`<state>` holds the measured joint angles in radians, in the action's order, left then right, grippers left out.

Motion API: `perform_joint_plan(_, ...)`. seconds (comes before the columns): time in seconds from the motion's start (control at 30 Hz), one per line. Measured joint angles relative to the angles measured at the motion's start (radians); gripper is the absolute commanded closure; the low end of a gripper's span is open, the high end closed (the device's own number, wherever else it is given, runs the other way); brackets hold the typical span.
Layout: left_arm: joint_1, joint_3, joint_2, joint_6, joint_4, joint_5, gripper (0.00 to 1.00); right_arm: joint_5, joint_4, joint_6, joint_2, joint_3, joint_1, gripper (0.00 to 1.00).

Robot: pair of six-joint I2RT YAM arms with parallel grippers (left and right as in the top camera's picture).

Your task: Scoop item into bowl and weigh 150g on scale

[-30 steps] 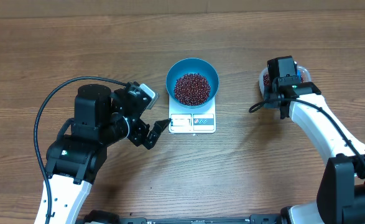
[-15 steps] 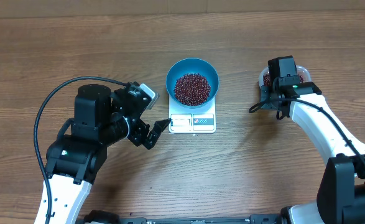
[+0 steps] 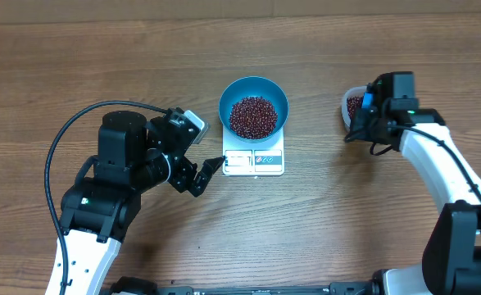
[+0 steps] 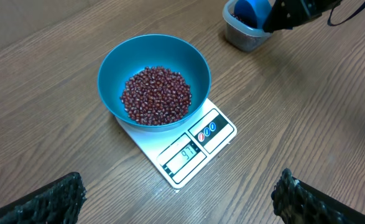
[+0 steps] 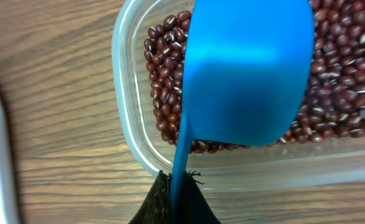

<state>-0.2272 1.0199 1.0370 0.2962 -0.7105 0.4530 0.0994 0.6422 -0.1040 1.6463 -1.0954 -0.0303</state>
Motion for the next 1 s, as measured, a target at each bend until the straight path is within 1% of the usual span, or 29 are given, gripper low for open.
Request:
perform_joint_plan(0.27, 0.000, 0.000, 0.000, 0.000, 0.000, 0.000, 0.00, 0.241, 0.005, 0.027, 0.000, 0.000, -0.121, 0.96)
perform_joint_plan(0.63, 0.000, 0.000, 0.000, 0.000, 0.000, 0.000, 0.00, 0.399, 0.013, 0.034, 0.003, 0.004, -0.205, 0.96)
perform_joint_plan(1.0, 0.000, 0.000, 0.000, 0.000, 0.000, 0.000, 0.00, 0.487, 0.013, 0.037, 0.003, 0.005, -0.268, 0.96)
